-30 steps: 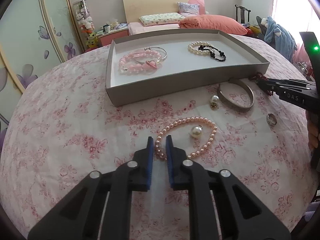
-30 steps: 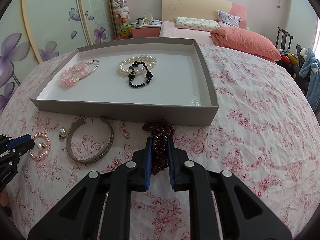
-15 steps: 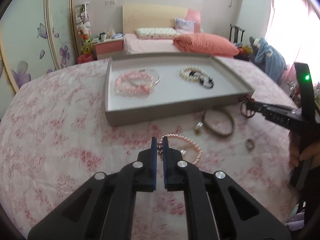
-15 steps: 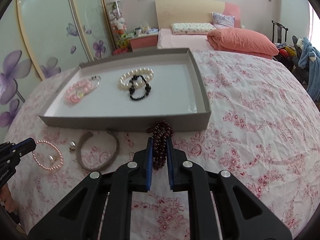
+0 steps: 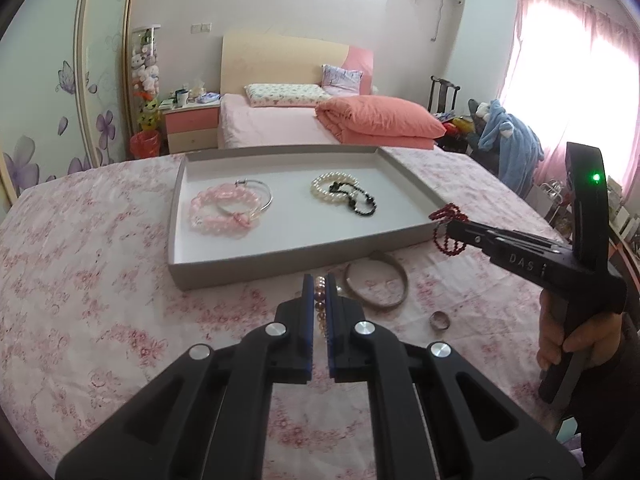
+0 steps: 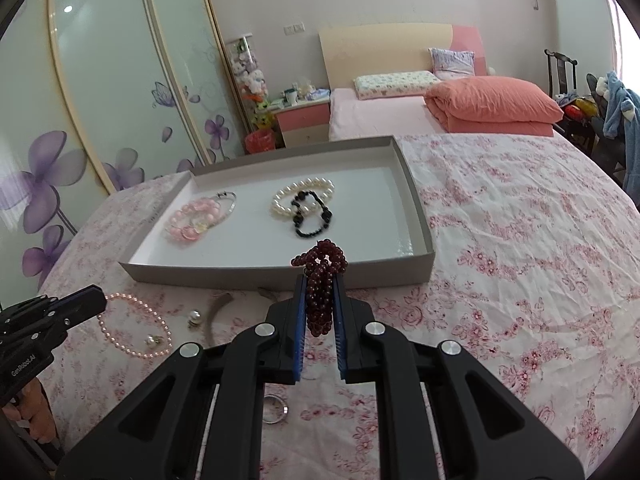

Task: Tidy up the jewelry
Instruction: 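Carry the pink pearl bracelet and red strand in both tools over the gray tray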

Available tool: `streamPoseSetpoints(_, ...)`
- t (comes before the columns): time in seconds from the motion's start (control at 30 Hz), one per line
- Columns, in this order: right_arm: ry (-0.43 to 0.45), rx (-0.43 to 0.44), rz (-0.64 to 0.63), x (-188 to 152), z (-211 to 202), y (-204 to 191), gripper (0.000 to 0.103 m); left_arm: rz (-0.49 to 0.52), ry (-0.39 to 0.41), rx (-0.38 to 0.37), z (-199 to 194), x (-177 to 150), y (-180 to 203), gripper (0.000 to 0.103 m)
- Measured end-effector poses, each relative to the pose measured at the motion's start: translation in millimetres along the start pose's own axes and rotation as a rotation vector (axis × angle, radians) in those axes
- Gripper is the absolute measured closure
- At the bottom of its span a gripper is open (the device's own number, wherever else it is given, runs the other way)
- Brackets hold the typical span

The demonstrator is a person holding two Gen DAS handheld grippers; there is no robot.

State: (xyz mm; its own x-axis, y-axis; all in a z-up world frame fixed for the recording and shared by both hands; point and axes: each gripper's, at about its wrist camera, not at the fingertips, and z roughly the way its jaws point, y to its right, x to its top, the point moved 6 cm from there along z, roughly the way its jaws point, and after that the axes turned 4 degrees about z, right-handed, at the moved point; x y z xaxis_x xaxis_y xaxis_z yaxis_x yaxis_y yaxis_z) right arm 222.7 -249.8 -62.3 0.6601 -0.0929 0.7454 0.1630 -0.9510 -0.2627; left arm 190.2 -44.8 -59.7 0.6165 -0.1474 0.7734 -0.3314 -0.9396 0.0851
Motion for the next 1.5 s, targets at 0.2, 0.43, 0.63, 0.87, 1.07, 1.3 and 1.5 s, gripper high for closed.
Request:
streamPoseSetpoints(0.2,0.043,0.019,-0.011,2.9,-15.2,-11.3,0.09,-0.013,0.034,-0.01,-9.6,6.0,0.0,0.097)
streamPoseSetpoints(0.43,0.116,0.04,-0.04,8.2,-38.6,-31.5,0.09,-0.066,0.08,0.023,-25.8,10.8,-12.4,0.097)
streamPoseSetpoints(0.63,0.201,0.045,-0.079,15.2,-59.6,-49.1,0.09,-0.089,0.141,0.085,-45.5,19.3,-24.6,0.097)
streamPoseSetpoints(0.87,0.303,0.033,-0.13,20.4,-77.8,-65.4,0.09,-0.085,0.192,0.155,-60.9,26.7,-25.7,0.097)
streamPoseSetpoints(1.07,0.37,0.025,-0.165,23.7,-89.3,-75.6,0.09,-0.088,0.203,0.174,-63.5,29.3,-25.5,0.097)
streamPoseSetpoints(1.3,0.401,0.023,-0.161,30.0,-92.8,-75.0,0.09,-0.075,0.226,0.189,-67.2,38.0,-22.7,0.097)
streamPoseSetpoints(1.5,0.421,0.02,-0.156,37.4,-93.0,-74.9,0.09,-0.056,0.242,0.2,-65.5,50.6,-17.8,0.097)
